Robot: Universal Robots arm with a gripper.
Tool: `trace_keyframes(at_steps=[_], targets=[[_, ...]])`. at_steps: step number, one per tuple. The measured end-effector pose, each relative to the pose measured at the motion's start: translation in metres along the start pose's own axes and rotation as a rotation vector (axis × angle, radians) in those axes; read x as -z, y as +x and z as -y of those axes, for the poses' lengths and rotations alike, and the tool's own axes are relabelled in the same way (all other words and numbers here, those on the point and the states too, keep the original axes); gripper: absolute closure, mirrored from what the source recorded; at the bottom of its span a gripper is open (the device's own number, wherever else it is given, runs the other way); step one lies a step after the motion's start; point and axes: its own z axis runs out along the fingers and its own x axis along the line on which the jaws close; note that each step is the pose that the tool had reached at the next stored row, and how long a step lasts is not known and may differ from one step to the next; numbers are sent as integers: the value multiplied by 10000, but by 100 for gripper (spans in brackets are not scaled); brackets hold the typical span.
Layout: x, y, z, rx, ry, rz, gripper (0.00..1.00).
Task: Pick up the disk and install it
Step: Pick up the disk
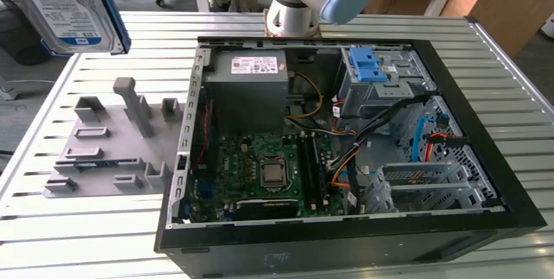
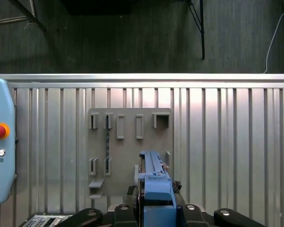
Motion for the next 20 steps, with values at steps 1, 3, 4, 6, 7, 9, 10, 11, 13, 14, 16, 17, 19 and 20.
trace_keyframes(at_steps=[1, 3, 4, 6, 7, 9, 10, 11, 13, 14, 16, 17, 19, 20], targets=[[0, 18, 4, 0, 0, 0, 64], [0, 50, 11, 1, 1, 0, 64], [1, 59, 13, 0, 0, 0, 64], [0, 64, 25, 1, 3, 1, 64], [0, 64, 33, 0, 2, 1, 64], [0, 64, 52, 0, 1, 1, 64], [1, 64, 60, 0, 1, 0, 64], [0, 64, 68, 0, 1, 0, 64], [0, 64, 82, 0, 2, 1, 64], [1, 64, 90, 0, 1, 0, 64], [1, 64, 103, 0, 1, 1, 64], [1, 63, 109, 0, 1, 1, 64], [0, 63, 119, -1, 2, 1, 64], [1, 63, 122, -1, 1, 1, 64]])
